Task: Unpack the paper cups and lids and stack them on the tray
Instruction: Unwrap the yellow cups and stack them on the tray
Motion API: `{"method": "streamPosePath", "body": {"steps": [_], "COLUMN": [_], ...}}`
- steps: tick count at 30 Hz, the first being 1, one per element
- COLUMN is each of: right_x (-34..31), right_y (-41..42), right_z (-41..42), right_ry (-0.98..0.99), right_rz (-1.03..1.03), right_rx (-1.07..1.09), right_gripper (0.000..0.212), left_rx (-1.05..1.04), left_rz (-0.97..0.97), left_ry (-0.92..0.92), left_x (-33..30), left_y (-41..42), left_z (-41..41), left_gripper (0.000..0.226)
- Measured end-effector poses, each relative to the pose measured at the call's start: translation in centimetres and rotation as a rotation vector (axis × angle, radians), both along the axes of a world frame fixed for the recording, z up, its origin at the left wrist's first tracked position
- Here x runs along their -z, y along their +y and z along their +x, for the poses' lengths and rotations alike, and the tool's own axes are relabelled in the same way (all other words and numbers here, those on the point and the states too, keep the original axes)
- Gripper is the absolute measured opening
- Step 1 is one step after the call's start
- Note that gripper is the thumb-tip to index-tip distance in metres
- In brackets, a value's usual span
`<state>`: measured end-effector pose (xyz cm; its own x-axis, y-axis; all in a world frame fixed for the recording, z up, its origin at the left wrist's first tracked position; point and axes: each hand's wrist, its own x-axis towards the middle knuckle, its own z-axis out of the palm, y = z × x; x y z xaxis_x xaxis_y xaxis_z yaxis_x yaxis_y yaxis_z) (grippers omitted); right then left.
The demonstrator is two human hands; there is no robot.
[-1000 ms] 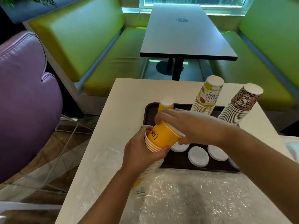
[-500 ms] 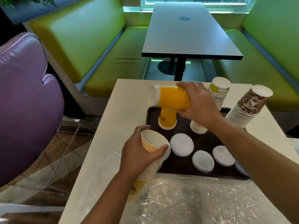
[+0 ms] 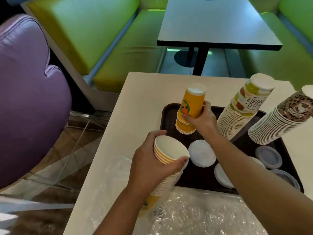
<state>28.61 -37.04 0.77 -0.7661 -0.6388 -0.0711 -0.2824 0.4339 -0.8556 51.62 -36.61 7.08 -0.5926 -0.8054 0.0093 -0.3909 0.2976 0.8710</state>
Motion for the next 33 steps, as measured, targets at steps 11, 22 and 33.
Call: {"method": "streamPosePath", "body": {"steps": [11,22,33], "right_x": [3.7,-7.3,-9.9], "right_y": [0.1,6.9,9.3], "right_z": [0.4,6.0,8.6], "right_ry": [0.122,-0.168,0.006], "right_rz": [0.104,-0.034,0.151], "right_rx": [0.016,-0.636,-0.717], "right_gripper": [0.091,0.067,0.068], "left_rx": [-0.014,-0.012,0.037], "left_rz": [0.009,0.012,-0.034], "left_ry": [-0.01,-0.022,-0.081], "left_x": [0.2,-0.8,-0.7], "left_y": [-0.2,0.8,2.2], "left_z": [-0.2,-0.2,0.5], "left_gripper": [0.079,0.091,0.108]}}
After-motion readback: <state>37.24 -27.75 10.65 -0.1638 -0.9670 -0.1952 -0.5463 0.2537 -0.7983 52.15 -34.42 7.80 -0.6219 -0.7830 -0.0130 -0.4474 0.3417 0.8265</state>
